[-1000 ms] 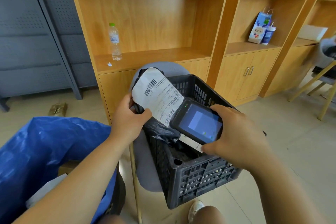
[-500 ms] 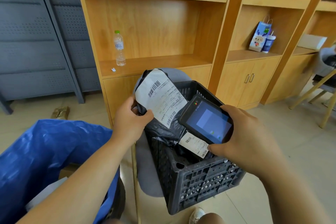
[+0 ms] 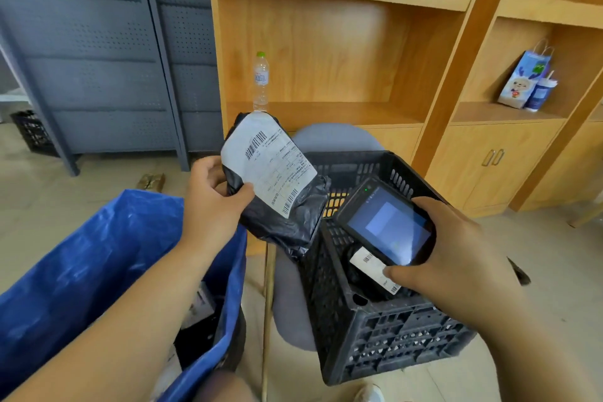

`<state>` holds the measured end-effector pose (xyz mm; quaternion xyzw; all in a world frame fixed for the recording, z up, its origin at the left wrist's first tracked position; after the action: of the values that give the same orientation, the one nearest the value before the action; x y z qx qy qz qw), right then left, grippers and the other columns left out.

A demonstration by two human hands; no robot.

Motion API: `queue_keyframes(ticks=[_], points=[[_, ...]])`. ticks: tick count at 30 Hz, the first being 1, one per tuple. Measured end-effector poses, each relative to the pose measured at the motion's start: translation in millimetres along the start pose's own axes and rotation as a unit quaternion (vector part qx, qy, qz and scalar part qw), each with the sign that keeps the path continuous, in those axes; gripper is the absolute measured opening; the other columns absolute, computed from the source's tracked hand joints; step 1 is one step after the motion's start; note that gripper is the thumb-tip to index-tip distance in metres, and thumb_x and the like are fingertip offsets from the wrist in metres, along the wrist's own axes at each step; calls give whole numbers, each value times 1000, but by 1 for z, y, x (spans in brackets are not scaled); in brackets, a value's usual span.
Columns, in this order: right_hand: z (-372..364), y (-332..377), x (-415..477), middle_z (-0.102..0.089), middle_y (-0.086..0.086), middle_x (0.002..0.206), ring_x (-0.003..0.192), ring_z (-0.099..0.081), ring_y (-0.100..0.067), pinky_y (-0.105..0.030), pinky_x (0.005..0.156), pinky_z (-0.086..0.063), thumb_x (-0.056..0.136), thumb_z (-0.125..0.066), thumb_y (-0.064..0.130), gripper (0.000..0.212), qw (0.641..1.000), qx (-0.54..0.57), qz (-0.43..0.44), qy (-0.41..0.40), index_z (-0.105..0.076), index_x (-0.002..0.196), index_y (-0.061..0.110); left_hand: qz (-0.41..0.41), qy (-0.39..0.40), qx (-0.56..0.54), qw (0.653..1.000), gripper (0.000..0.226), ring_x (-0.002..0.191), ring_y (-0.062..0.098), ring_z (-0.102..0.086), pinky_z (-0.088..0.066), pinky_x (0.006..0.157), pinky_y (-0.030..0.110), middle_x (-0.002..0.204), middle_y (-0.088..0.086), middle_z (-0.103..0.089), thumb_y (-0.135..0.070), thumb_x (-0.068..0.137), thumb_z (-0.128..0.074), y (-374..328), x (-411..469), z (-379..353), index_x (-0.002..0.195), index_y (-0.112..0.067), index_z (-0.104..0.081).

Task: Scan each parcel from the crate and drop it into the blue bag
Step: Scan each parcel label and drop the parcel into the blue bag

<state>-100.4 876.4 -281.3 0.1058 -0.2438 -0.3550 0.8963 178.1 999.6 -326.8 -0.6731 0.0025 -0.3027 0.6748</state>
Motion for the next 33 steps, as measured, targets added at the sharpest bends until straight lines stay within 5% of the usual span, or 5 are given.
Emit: queue_keyframes(ticks=[3, 9, 13, 17, 33], points=[[-18, 19, 7, -57, 0, 114, 94, -54, -22, -32, 68, -43, 54, -84, 41, 86, 999, -1, 29, 25, -44, 129, 21, 37, -51, 71, 995, 34, 73, -28, -52, -41, 54, -1, 88, -24, -57, -11, 78, -74, 26, -4, 46, 96, -31, -52], [-59, 63, 19, -52, 7, 99, 82, -45, -13, -31, 63, -42, 52, -84, 43, 79, 995, 13, 75, 71, -46, 118, 25, 127, -110, 189, 968, 24, 90, 9, -58, -38, 64, 16, 93, -11, -61, -21, 79, -74, 93, -23, 129, 94, -24, -57], [-77, 80, 20, -48, 11, 95, 82, -46, -12, -30, 63, -41, 50, -83, 46, 81, 991, 9, 95, 90, -45, 119, 27, 199, -60, 242, 948, 32, 94, 14, -56, -40, 79, 26, 102, -6, -59, -29, 77, -79, 125, -37, 154, 98, -21, -56], [-81, 77, 22, -46, 12, 92, 79, -44, -12, -28, 59, -38, 48, -83, 45, 81, 992, -3, 83, 94, -46, 118, 27, 226, -3, 245, 943, 25, 90, 10, -59, -39, 72, 20, 97, -10, -62, -29, 78, -78, 136, -48, 146, 96, -20, -62], [1, -67, 10, -51, 6, 88, 74, -53, -19, -39, 58, -51, 50, -81, 39, 72, 992, -24, -121, -7, -47, 112, 26, 16, 300, 149, 942, 8, 75, -8, -59, -40, 60, 12, 81, -16, -66, -37, 82, -72, 25, -14, -86, 81, -35, -64]])
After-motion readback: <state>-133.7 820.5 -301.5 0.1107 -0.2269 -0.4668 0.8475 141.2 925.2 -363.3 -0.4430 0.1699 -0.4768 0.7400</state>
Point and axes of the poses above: each hand's wrist, its own x-axis towards the middle knuckle, its own z-axis out of the back of the hand, y = z × x, the point moved 4 cm from there along x, towards the middle knuckle
